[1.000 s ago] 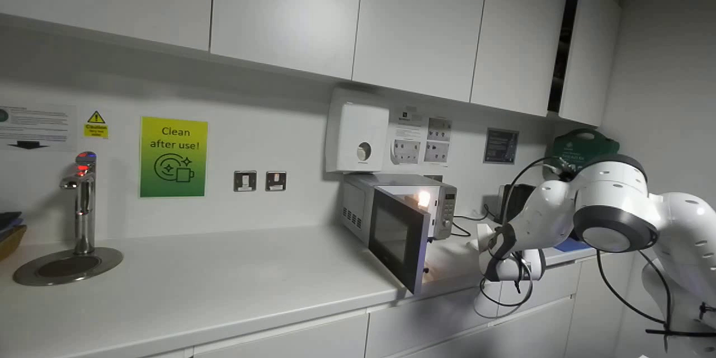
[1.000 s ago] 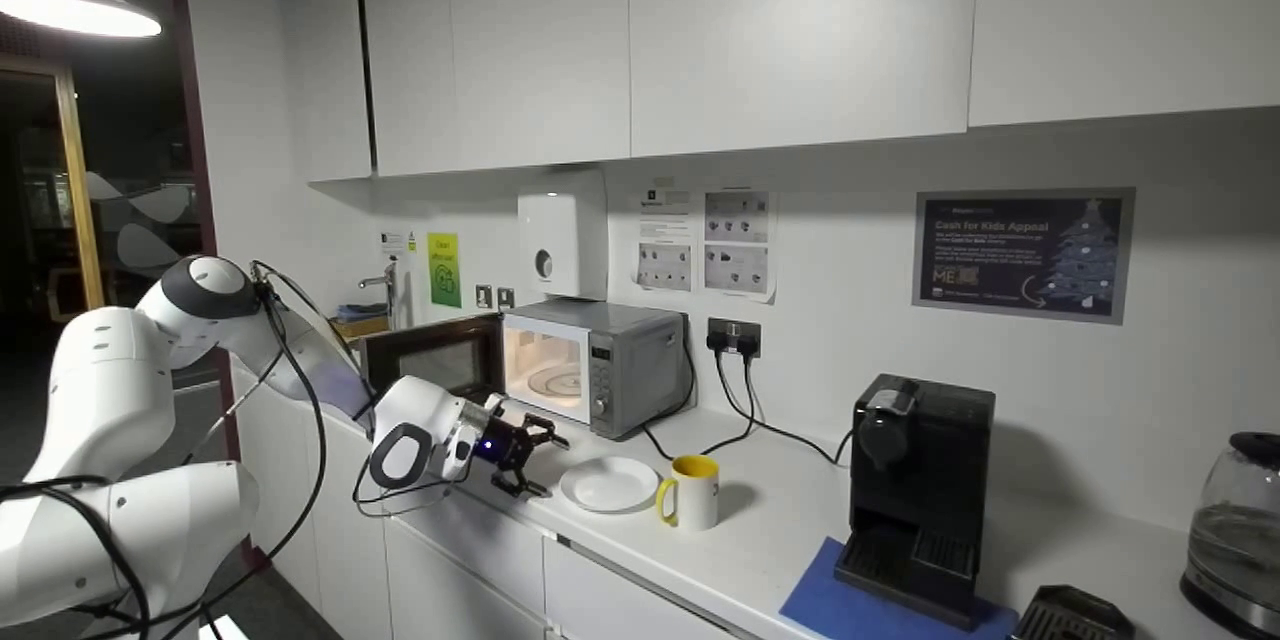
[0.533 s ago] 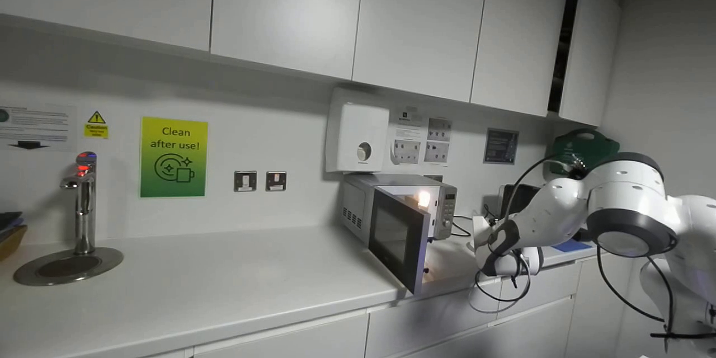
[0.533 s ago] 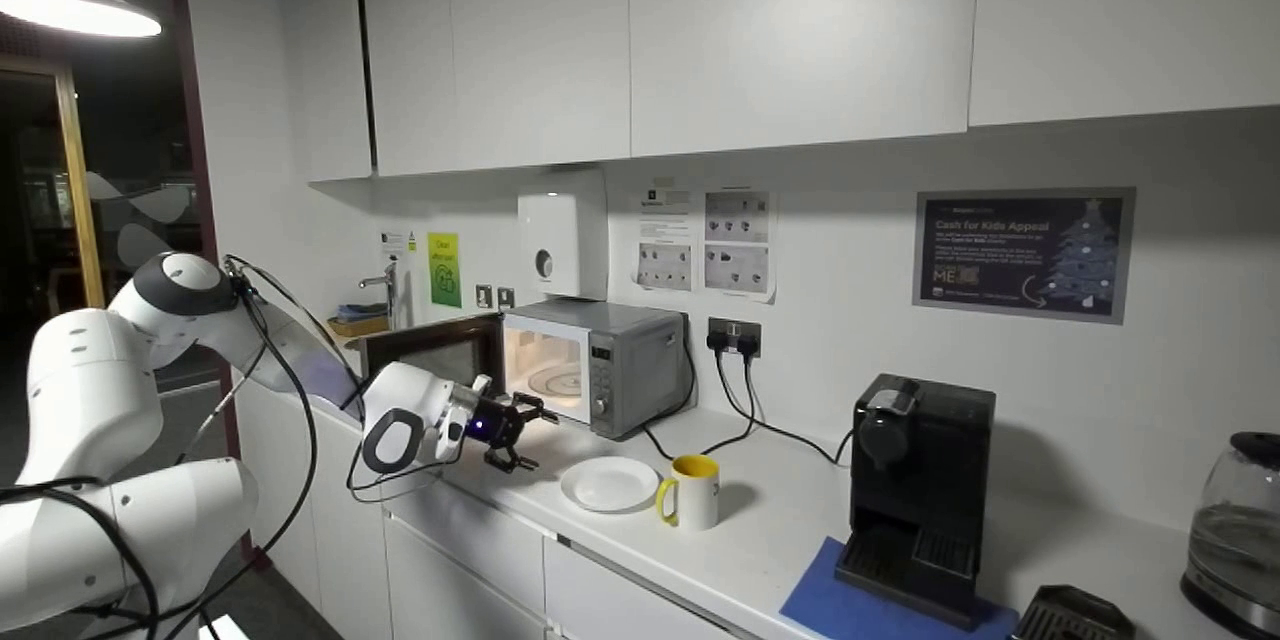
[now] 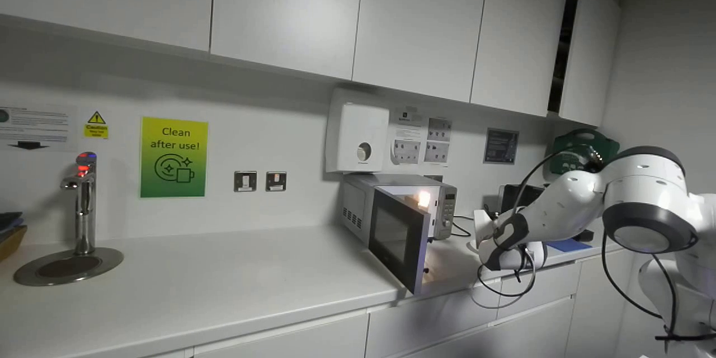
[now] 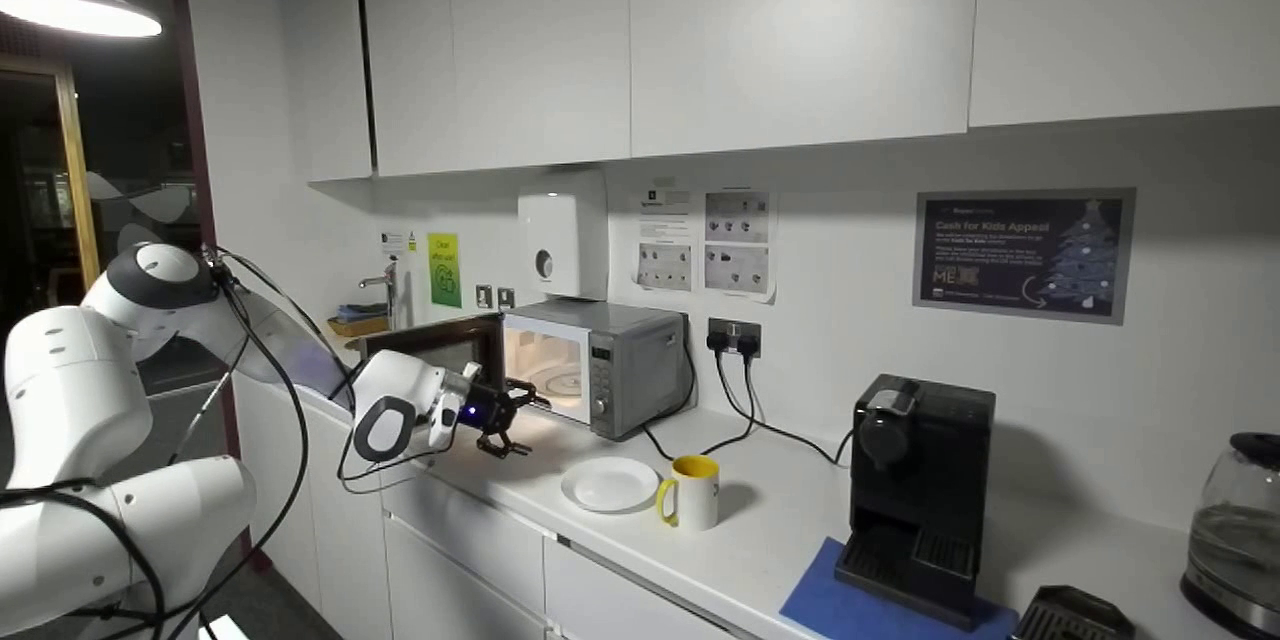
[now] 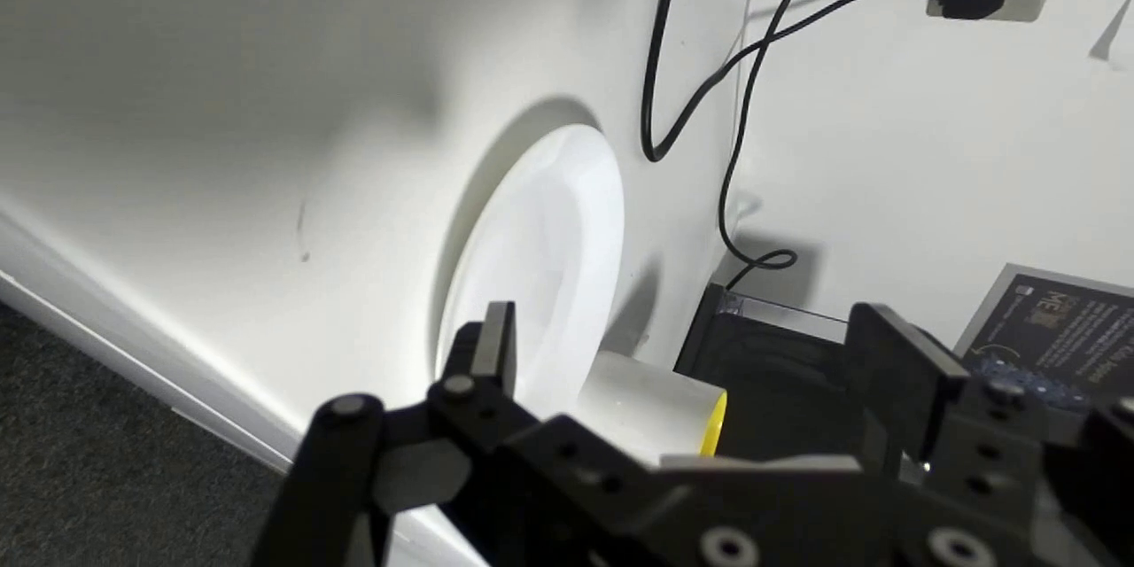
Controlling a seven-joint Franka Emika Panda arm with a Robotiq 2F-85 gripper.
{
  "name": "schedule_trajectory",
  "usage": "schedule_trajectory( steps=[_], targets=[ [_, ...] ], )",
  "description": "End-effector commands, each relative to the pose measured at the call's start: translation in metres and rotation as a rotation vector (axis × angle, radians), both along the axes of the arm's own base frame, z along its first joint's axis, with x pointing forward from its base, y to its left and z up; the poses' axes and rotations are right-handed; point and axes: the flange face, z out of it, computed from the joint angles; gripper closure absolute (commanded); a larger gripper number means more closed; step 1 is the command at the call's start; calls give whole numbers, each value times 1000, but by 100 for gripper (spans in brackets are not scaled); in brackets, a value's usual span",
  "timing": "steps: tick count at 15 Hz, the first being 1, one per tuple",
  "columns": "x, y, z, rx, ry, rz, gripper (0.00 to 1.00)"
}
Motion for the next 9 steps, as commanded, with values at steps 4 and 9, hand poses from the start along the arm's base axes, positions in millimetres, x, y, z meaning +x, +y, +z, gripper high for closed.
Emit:
schedule_trajectory(
  steps=[4,9],
  targets=[
    [-19,-15,29,17,33,53,0],
    [-23,-20,49,67,24,66,0]
  ],
)
